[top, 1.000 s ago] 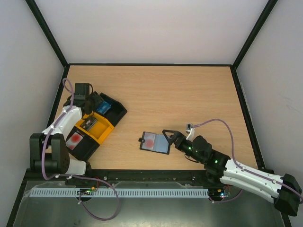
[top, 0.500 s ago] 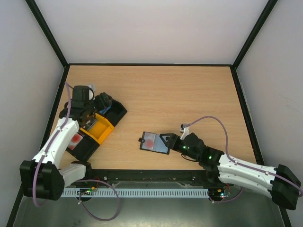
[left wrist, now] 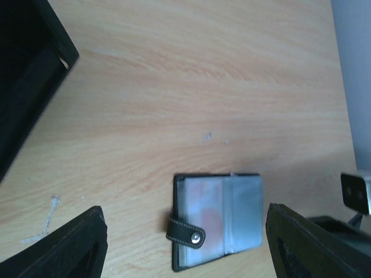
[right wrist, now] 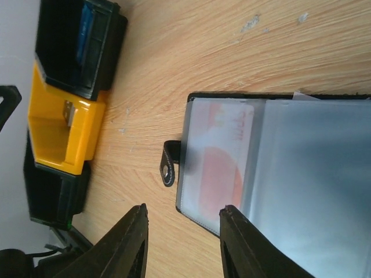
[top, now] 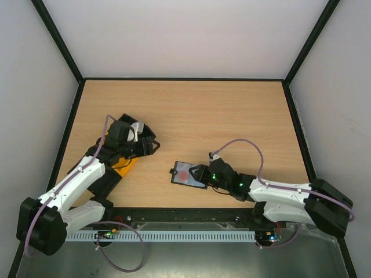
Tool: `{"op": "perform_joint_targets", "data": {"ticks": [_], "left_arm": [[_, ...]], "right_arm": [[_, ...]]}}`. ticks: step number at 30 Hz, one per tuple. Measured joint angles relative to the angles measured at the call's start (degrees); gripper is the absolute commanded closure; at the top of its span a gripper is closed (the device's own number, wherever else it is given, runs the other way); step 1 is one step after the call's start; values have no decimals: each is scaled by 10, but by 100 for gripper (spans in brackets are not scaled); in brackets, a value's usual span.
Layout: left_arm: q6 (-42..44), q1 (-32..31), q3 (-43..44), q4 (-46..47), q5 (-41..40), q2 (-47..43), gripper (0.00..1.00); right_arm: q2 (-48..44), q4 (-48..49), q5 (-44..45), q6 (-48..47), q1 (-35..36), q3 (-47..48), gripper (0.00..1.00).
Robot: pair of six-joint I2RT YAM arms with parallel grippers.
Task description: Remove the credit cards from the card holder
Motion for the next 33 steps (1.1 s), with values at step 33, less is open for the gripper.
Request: {"op": "perform_joint_targets", "data": {"ticks": [33], "left_arm": [[-86,-87,-110,132,55,14,24]], "right_arm": [[249,-6,30,-36,8,105,96]]}}
